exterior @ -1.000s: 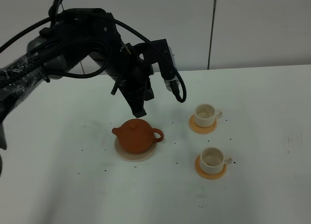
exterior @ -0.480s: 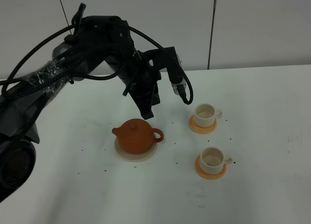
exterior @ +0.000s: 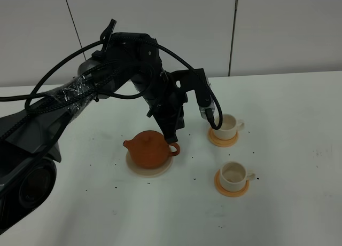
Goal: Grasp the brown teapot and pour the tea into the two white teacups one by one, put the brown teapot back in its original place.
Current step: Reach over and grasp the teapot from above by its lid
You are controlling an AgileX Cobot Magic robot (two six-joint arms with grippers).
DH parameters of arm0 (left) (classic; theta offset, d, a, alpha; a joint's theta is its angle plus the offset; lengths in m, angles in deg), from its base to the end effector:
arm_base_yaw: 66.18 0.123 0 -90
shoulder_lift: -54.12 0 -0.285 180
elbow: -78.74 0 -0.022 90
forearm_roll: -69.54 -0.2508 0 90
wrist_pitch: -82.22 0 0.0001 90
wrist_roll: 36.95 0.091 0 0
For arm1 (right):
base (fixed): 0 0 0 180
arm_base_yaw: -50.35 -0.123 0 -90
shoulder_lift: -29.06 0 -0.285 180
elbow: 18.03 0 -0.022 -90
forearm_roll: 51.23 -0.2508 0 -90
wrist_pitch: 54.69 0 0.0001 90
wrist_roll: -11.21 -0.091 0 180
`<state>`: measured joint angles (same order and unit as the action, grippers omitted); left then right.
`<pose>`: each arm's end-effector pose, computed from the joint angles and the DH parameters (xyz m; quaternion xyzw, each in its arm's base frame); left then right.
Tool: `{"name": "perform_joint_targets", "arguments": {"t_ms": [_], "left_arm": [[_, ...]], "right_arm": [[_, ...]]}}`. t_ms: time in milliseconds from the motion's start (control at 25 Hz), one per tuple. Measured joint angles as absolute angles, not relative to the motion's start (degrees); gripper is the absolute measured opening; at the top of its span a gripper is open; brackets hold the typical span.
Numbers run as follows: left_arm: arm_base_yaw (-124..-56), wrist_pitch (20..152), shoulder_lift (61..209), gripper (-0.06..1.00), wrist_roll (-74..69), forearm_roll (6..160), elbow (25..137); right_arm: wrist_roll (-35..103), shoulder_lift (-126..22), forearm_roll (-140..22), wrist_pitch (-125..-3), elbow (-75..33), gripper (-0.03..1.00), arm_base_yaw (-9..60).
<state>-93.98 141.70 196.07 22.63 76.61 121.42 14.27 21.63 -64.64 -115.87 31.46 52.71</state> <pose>0.4453 -0.2457 0.1957 0.6624 0.7238 -0.0054 0.1929 -0.0047 0.0187 0.2740 -0.0095 0.8517 0.0924 0.5157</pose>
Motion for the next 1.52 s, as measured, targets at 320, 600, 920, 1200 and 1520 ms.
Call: {"name": "perform_joint_targets", "arguments": {"t_ms": [320,600,920,1200,1520], "left_arm": [[-94.0,142.4,196.5,0.02,22.6,76.6,121.4],[-94.0,142.7,196.5,0.02,22.6,76.6,121.4],[-94.0,143.9,196.5,0.02,22.6,76.6,121.4],[-94.0,145.5,198.5,0.02,22.6,76.6,121.6],[-94.0,145.1,198.7,0.02,22.5,76.7,121.7]], "right_arm": [[14.2,21.6,-64.6,-115.9,31.5,0.24,52.7],[14.2,21.6,-64.6,-115.9,31.5,0.24,52.7],[14.2,21.6,-64.6,-115.9,31.5,0.24,52.7],[14.3,21.6,-64.6,-115.9,31.5,0.24,52.7],[14.2,21.6,-64.6,-115.9,31.5,0.24,52.7]]}}
